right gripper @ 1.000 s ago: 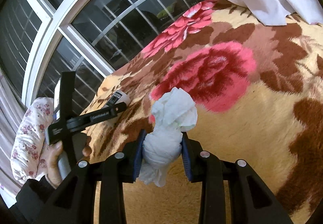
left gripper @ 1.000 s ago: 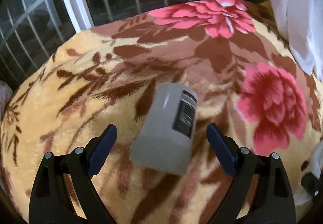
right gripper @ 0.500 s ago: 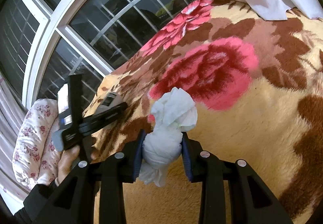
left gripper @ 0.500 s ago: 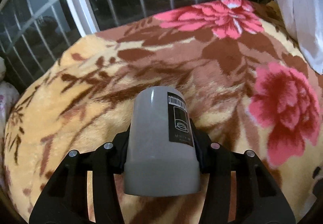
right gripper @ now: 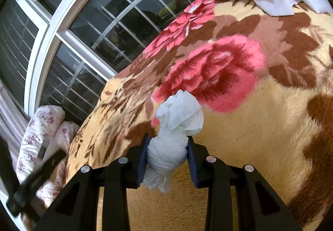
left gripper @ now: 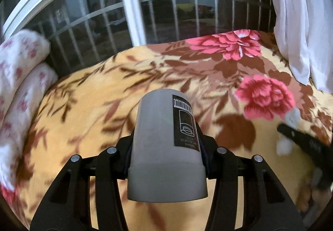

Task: Collect trash
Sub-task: 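Lower the grey cylinder and white cloth into the orange bucket and open both grippers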

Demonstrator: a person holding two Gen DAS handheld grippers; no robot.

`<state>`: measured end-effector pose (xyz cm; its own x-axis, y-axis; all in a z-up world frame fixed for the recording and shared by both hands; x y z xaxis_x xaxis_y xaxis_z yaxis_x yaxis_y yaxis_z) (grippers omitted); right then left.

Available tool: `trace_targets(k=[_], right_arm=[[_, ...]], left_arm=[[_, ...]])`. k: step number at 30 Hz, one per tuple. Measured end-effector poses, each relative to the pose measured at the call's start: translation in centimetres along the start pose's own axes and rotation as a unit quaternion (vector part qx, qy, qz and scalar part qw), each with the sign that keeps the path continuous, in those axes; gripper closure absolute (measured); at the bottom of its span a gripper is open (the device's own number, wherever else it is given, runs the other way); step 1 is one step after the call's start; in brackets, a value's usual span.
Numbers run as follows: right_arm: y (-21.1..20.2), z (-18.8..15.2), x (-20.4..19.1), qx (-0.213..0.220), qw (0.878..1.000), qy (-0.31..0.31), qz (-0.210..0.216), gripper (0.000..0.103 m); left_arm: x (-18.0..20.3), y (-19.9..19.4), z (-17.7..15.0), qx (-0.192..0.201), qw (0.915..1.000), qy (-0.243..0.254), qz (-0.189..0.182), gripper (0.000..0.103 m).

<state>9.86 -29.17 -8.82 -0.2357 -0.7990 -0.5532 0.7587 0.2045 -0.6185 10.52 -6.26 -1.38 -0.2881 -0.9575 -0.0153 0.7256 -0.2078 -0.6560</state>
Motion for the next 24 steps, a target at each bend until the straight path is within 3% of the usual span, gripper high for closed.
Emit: trace_targets(k=[9, 14, 18, 24], right_arm=[[-1.0, -0.1, -0.2, 0.004, 1.000, -0.011, -0.025, 0.070], [-4.4, -1.3, -3.0, 0.022, 0.998, -0.061, -0.024, 0.070], [-8.0, -4.9, -6.2, 0.007, 0.992, -0.123, 0.001, 0.070], [-16.3, -13.7, -9.4, -0.025, 0.973, -0.224, 0.059, 0.069]], left_arm=[[-2.2, -8.1, -5.6, 0.030, 0.9991, -0.029, 0.007, 0.056], [-2.5, -11.1, -7.7, 0.045, 0.9985, -0.031, 0.007, 0.055], [-2.0, -12.8, -9.6, 0.049, 0.9980, -0.038, -0.010, 0.056], [-0.2, -15.7, -14.6, 0.035, 0.9982, -0.022, -0.043, 0.055]])
Point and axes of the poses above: each gripper's, at about its wrist camera, not at the fingertips, and y roughly the way its jaws point, x to its right, z to its top, the point moved 10 cm from there along y, roughly the way its jaws point, and after that the axes turned 8 degrees about -z, right-handed, at the moved point
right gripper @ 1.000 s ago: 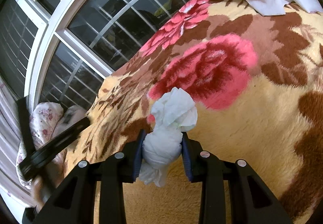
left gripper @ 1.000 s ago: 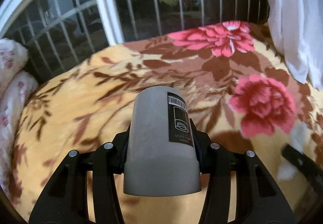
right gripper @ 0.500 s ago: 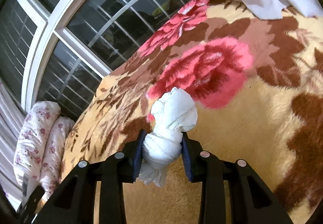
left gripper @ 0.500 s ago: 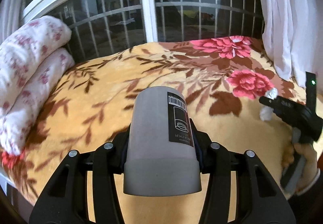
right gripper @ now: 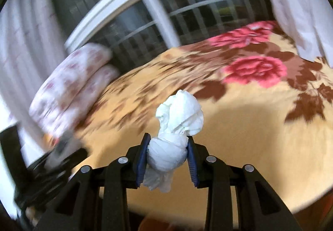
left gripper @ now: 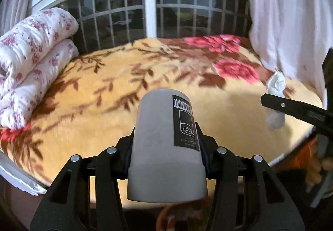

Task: Collect trash
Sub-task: 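Lower the grey cylinder and white cloth into the orange bucket and open both grippers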

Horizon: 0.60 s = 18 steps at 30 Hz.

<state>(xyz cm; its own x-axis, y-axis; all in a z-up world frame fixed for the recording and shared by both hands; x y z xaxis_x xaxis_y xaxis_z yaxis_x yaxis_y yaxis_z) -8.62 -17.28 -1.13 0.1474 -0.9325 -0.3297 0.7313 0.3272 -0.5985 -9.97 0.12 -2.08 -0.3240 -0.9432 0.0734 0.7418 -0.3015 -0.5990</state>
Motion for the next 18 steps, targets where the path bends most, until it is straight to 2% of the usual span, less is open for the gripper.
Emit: trace_targets(k=[3, 5, 8, 11, 13, 15, 18], right_arm=[[-3.0, -4.9, -2.9, -0.029, 0.998, -0.055, 0.030, 0.069], [-3.8, -8.7, -3.9, -0.058, 0.994, -0.087, 0.039, 0.069], [-2.7, -14.1, -3.8, -0.108, 0.986, -0.125, 0.023, 0.069], [0.0, -18.6, -2.6, -0.168, 0.978, -0.124, 0.011, 0.069], [2.1, -20.9, -1.9, -0.202, 0.972, -0.118, 0.008, 0.069], [3.9, -22.4, -1.2, -0.222, 0.967, -0.123, -0.005, 0.069], [6.6, -25.2, -0.4, -0.264, 0.955, -0.130, -0.029, 0.069]], left_arm=[[1.1, -1.3, -4.2, -0.026, 0.9990, 0.022, -0.029, 0.055], [1.6, -1.4, -7.7, -0.058, 0.9966, 0.031, -0.050, 0.056], [2.1, -0.3, -12.9, -0.115, 0.9895, 0.046, -0.075, 0.055], [2.2, 1.7, -17.6, -0.170, 0.9806, 0.033, -0.092, 0.055], [2.0, 3.6, -19.8, -0.205, 0.9741, 0.030, -0.090, 0.055], [1.6, 5.4, -21.0, -0.227, 0.9706, 0.041, -0.070, 0.055], [1.3, 8.8, -23.7, -0.270, 0.9595, 0.064, -0.048, 0.055]])
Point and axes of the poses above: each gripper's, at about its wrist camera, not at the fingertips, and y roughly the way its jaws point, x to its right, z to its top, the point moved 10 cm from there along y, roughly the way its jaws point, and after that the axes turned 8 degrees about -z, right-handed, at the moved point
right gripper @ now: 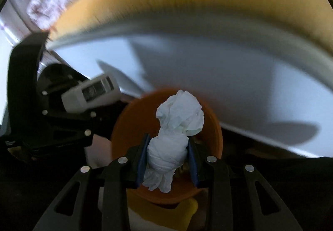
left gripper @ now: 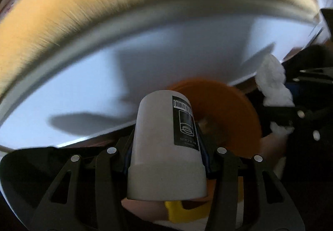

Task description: Collect trash

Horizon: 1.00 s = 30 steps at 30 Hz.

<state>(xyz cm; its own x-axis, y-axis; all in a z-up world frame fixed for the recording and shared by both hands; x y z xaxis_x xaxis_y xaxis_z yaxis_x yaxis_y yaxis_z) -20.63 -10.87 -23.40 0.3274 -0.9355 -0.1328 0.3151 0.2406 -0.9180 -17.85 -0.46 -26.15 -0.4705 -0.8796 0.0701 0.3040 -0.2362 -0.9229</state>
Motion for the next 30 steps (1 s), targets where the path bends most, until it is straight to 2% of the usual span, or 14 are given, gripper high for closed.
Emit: trace_targets(k=[4, 9, 11, 12, 13, 14, 15, 16, 18, 21, 25, 26, 28, 30], right_arm=[[3.5, -2.1, 0.2, -0.065, 0.998, 0.010, -0.006, 0.069], [4.3, -2.1, 0.3, -0.080, 0.997, 0.015, 0.001, 0.067], [4.7, -2.4, 0.3, -0.089, 0.996, 0.014, 0.000, 0.056], [4.8, -2.5, 0.4, -0.090, 0.996, 0.014, -0.003, 0.045], [4.7, -2.5, 0.5, -0.088, 0.996, 0.016, -0.009, 0.039], [4.5, -2.4, 0.7, -0.085, 0.996, 0.021, -0.013, 0.037], [4.4, -2.4, 0.8, -0.083, 0.996, 0.024, -0.015, 0.030], [4.1, -2.3, 1.2, -0.077, 0.996, 0.030, -0.022, 0.025], [3.4, -2.2, 1.7, -0.067, 0.996, 0.039, -0.033, 0.024], [1.9, -2.0, 2.5, -0.043, 0.996, 0.051, -0.058, 0.018], [-2.3, -0.1, 3.1, 0.026, 0.994, 0.043, -0.101, 0.015], [-3.9, 0.3, 3.1, 0.050, 0.992, 0.039, -0.111, 0.014], [-8.0, 2.0, 3.1, 0.119, 0.983, 0.032, -0.137, 0.005], [-11.4, 4.6, 2.8, 0.178, 0.970, 0.032, -0.160, 0.005]], left_arm=[[-0.2, 3.7, -1.5, -0.053, 0.9986, 0.002, 0.007, 0.055], [0.3, 4.6, -1.8, -0.067, 0.9976, 0.012, 0.005, 0.055], [0.3, 4.8, -2.0, -0.071, 0.9973, 0.015, 0.007, 0.055], [0.4, 4.9, -2.0, -0.073, 0.9972, 0.017, 0.008, 0.049], [0.5, 5.1, -1.8, -0.076, 0.9969, 0.018, 0.010, 0.030], [0.6, 5.1, -1.6, -0.075, 0.9969, 0.019, 0.015, 0.022], [0.6, 5.0, -1.5, -0.071, 0.9971, 0.020, 0.018, 0.016], [0.7, 4.8, -1.4, -0.065, 0.9975, 0.020, 0.017, 0.016], [0.8, 4.6, -1.2, -0.062, 0.9978, 0.018, 0.016, 0.016], [0.6, 4.1, -1.1, -0.054, 0.9983, 0.011, 0.017, 0.016], [0.5, 0.6, 0.5, 0.003, 0.9999, 0.005, 0.016, 0.016], [0.2, -0.8, 1.1, 0.026, 0.9994, 0.006, 0.021, 0.016], [-0.3, -4.6, 2.6, 0.082, 0.9960, 0.007, 0.035, 0.016], [-1.1, -8.5, 3.9, 0.140, 0.9892, -0.005, 0.042, 0.014]])
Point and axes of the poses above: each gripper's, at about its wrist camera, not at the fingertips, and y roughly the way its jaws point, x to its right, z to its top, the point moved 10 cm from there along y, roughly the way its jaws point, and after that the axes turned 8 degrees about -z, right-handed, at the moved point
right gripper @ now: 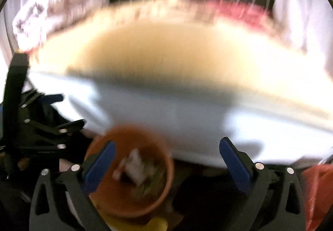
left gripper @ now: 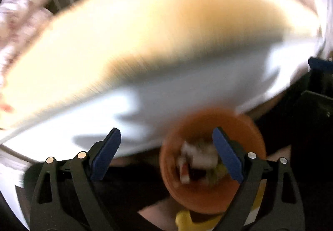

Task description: Collect trash

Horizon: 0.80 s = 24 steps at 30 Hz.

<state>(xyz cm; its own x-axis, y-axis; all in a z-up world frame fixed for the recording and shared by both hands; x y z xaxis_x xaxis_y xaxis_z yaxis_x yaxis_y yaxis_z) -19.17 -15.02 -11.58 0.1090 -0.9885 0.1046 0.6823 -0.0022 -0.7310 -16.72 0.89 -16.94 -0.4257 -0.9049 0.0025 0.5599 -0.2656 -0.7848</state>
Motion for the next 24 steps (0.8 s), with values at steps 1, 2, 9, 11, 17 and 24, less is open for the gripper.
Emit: trace_targets(k=[1, 2, 9, 11, 17, 24], right_arm=[[-1.4, 1.7, 0.5, 0.030, 0.999, 0.006, -0.011, 0.005], [-2.3, 2.8, 0.8, 0.045, 0.999, 0.013, -0.018, 0.005], [-2.9, 9.7, 1.3, 0.102, 0.991, 0.058, -0.066, 0.005], [-2.6, 10.7, 1.2, 0.104, 0.989, 0.056, -0.090, 0.005], [-2.3, 10.3, 2.1, 0.099, 0.988, 0.075, -0.090, 0.005], [-2.5, 10.5, 2.1, 0.101, 0.986, 0.092, -0.090, 0.005]], left_arm=[[-0.4, -2.1, 1.7, 0.035, 0.9993, -0.013, 0.000, 0.012], [-0.9, -3.6, 2.9, 0.060, 0.9979, -0.024, 0.004, 0.011], [-4.2, -9.2, 10.8, 0.157, 0.9814, -0.102, 0.043, 0.010], [-4.9, -9.0, 12.1, 0.159, 0.9793, -0.116, 0.049, 0.010], [-5.5, -8.1, 12.1, 0.146, 0.9777, -0.143, 0.049, 0.010], [-4.8, -7.3, 11.0, 0.135, 0.9804, -0.134, 0.052, 0.010]])
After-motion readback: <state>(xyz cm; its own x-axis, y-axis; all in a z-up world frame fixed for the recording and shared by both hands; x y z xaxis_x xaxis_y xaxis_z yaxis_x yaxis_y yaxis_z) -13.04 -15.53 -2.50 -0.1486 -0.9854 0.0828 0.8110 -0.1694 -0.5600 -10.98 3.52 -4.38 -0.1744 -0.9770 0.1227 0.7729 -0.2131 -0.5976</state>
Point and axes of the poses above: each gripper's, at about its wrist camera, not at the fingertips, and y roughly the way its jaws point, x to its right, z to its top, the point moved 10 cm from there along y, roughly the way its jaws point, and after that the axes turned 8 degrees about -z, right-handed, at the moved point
